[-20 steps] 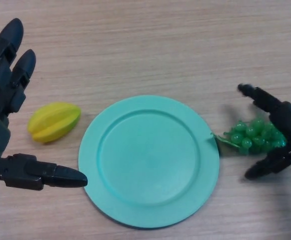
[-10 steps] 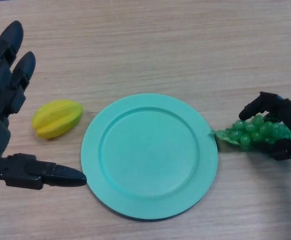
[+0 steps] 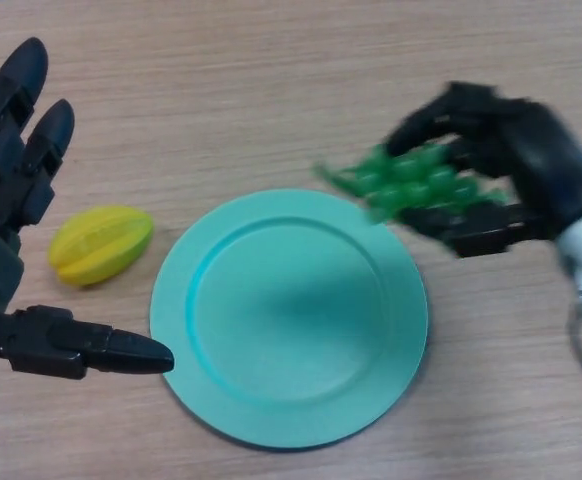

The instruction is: Pick up the green grapes and place it on the plate

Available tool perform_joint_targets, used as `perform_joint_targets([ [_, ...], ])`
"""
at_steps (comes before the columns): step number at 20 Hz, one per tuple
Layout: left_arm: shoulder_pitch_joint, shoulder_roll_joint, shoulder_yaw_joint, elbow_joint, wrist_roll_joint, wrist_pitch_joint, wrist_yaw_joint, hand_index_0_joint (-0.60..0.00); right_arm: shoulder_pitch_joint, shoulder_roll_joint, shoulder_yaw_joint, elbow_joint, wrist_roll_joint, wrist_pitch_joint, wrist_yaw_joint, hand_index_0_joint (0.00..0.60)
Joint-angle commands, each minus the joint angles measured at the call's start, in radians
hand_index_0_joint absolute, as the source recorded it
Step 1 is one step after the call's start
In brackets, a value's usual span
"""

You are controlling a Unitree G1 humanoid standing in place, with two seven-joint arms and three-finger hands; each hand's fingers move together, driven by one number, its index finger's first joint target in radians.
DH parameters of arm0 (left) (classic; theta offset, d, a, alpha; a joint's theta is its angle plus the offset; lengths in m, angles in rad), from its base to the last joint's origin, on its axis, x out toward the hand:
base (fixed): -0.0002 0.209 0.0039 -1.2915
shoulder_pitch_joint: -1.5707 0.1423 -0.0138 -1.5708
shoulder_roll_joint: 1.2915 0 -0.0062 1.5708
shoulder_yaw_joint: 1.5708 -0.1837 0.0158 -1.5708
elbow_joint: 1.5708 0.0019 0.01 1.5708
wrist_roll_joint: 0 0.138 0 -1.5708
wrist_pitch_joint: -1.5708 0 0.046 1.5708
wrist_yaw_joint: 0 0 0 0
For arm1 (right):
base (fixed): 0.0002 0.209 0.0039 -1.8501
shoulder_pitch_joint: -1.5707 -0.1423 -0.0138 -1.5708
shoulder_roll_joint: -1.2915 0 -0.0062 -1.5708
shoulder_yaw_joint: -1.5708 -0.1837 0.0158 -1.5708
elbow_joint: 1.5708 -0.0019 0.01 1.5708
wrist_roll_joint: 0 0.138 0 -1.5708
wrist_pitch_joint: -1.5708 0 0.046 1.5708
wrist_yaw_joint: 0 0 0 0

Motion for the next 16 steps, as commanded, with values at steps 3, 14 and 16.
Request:
perform_joint_targets([
  [3, -0.023, 0.037, 0.067, -0.013, 0.011, -0.166, 0.034, 0.000, -0.140, 0.021, 0.102, -0.083, -0.026, 0.005, -0.097, 0.501],
  [14, -0.024, 0.044, 0.066, -0.004, 0.019, -0.166, 0.017, 0.000, -0.163, 0.025, 0.007, -0.275, 0.165, 0.192, -0.127, 0.000],
  [16, -0.028, 0.047, 0.061, -0.015, 0.017, -0.150, 0.012, 0.000, -0.095, 0.014, -0.081, -0.370, 0.173, 0.214, -0.088, 0.000],
])
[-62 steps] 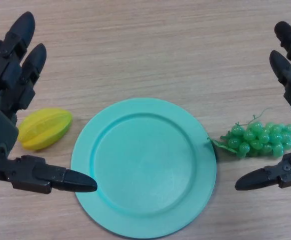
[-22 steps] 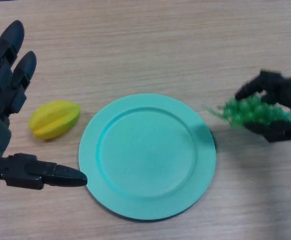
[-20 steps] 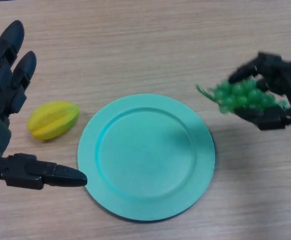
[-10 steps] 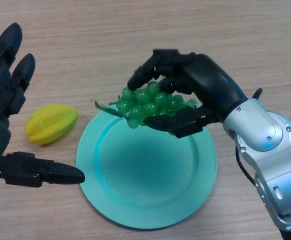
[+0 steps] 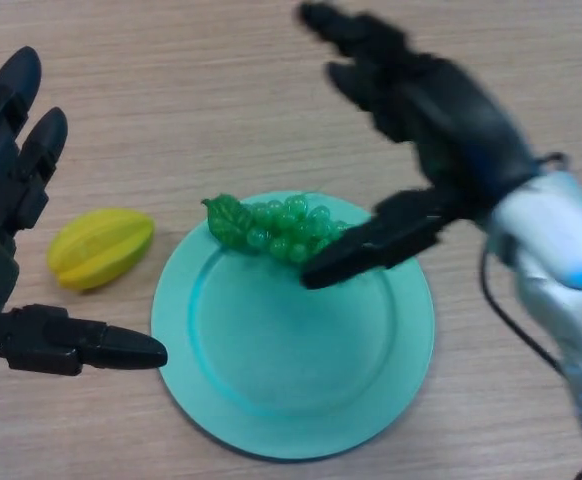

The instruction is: Pick up the green grapes and place it on the plate

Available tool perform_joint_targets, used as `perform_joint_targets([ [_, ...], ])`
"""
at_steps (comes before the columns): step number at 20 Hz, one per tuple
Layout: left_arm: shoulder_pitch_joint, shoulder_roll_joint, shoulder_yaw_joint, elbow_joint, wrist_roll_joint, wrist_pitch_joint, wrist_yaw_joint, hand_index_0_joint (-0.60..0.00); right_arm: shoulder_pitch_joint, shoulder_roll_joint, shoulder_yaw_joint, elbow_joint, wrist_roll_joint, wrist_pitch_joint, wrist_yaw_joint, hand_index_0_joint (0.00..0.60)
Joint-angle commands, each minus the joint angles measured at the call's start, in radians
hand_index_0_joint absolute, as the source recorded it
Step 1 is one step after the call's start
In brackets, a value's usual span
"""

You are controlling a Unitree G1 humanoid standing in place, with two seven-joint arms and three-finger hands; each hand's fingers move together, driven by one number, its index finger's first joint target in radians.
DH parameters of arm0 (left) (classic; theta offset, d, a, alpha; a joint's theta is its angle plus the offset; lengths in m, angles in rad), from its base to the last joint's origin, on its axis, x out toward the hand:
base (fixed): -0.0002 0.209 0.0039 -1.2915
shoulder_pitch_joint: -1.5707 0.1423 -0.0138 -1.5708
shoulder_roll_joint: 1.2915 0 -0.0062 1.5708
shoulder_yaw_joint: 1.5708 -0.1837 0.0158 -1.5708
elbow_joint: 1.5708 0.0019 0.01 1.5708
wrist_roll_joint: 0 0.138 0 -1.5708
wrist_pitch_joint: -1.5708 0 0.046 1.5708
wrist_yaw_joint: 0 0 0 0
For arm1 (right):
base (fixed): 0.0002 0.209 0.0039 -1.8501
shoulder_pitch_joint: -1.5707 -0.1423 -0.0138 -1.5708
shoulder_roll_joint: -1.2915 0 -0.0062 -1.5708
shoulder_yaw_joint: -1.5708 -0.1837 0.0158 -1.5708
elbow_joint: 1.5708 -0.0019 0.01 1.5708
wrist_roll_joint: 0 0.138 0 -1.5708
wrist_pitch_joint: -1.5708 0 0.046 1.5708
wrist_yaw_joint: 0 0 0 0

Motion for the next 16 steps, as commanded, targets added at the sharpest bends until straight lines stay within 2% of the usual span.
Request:
perform_joint_targets([
  [1, -0.030, 0.038, 0.054, -0.062, 0.010, -0.132, 0.002, 0.000, 0.042, -0.032, -0.166, -0.133, 0.021, -0.103, 0.002, 0.000],
  [2, -0.031, 0.037, 0.051, -0.064, 0.012, -0.131, 0.002, 0.000, 0.072, -0.038, -0.199, -0.157, 0.053, -0.119, -0.002, 0.000],
  [3, -0.033, 0.036, 0.048, -0.066, 0.012, -0.129, 0.002, 0.000, 0.118, -0.052, -0.259, -0.198, 0.132, -0.115, -0.032, 0.000],
  [4, -0.033, 0.037, 0.049, -0.070, 0.011, -0.125, 0.002, 0.000, 0.133, -0.049, -0.298, -0.221, 0.198, -0.093, -0.067, 0.000],
  [5, -0.035, 0.039, 0.047, -0.078, 0.012, -0.116, 0.002, 0.000, 0.175, -0.071, -0.341, -0.255, 0.303, -0.085, -0.126, 0.000],
  [7, -0.043, 0.041, 0.042, -0.088, 0.014, -0.105, 0.002, 0.000, 0.246, -0.112, -0.347, -0.281, 0.363, -0.143, -0.172, 0.000],
  [9, -0.049, 0.043, 0.035, -0.097, 0.018, -0.088, 0.003, 0.000, 0.301, -0.124, -0.332, -0.289, 0.350, -0.200, -0.161, 0.000],
  [16, -0.052, 0.036, 0.012, -0.127, 0.025, -0.068, 0.009, 0.000, 0.346, -0.121, -0.353, -0.289, 0.364, -0.248, -0.114, 0.000],
])
